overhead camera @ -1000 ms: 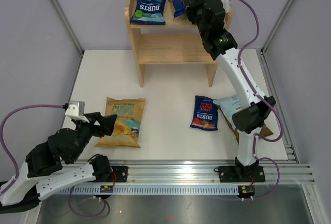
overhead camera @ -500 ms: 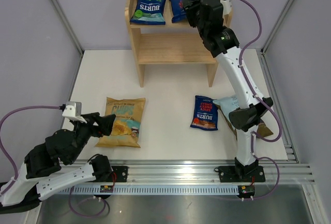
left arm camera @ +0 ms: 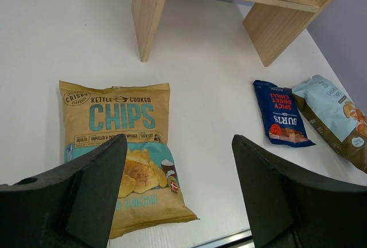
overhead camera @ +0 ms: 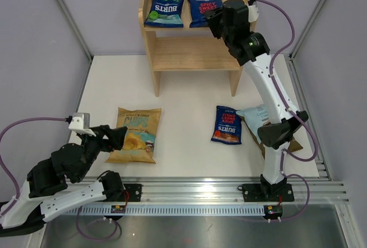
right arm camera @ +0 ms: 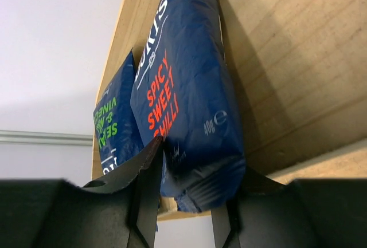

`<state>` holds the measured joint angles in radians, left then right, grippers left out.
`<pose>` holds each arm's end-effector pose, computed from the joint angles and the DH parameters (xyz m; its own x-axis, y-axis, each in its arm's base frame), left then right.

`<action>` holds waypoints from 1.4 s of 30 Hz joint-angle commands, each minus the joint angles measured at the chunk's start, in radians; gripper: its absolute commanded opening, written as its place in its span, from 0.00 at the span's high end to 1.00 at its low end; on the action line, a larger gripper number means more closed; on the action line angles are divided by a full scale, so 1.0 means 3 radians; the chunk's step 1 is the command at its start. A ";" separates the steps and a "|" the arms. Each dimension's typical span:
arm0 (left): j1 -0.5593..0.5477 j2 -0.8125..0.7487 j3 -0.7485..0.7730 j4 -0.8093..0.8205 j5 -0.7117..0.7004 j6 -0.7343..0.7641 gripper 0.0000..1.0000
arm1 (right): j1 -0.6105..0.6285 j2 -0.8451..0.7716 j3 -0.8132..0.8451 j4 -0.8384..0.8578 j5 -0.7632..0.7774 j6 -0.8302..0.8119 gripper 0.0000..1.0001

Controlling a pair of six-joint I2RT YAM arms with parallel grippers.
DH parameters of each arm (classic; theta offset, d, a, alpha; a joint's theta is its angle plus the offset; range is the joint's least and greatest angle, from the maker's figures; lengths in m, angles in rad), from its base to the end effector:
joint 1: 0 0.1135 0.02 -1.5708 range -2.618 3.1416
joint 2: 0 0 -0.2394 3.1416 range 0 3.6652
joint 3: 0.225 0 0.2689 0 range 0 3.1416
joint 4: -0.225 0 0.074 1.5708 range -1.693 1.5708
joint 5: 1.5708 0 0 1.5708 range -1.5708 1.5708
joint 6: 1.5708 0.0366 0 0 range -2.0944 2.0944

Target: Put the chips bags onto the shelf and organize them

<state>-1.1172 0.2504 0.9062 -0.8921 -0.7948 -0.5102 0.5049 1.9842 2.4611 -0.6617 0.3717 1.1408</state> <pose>0.0481 -0.0390 0.3569 -0.2485 -0.2708 -0.9300 0.2340 0.9149 -0.3290 0.3808 0.1953 0.4865 -0.1927 0.8611 -0.4704 0.0886 0.4927 0.8657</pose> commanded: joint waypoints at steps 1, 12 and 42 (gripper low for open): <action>0.0006 -0.0006 0.0012 0.0069 -0.0117 -0.0028 0.23 | 0.0009 -0.0279 -0.0140 0.0073 -0.0068 0.0017 0.59; 0.0006 -0.0017 0.0017 0.0039 -0.0148 -0.0058 0.24 | 0.0004 -0.0488 -0.0518 0.0180 -0.0206 0.0083 0.77; 0.0001 -0.0150 0.0012 -0.0013 -0.0250 -0.0104 0.24 | 0.0148 -0.0233 -0.0354 0.0339 0.0065 0.0309 0.82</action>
<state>-1.1172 0.2180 0.9062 -0.9089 -0.8387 -0.5323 0.5350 1.9305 2.3333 -0.5735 0.3351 1.2533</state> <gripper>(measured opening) 0.768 0.166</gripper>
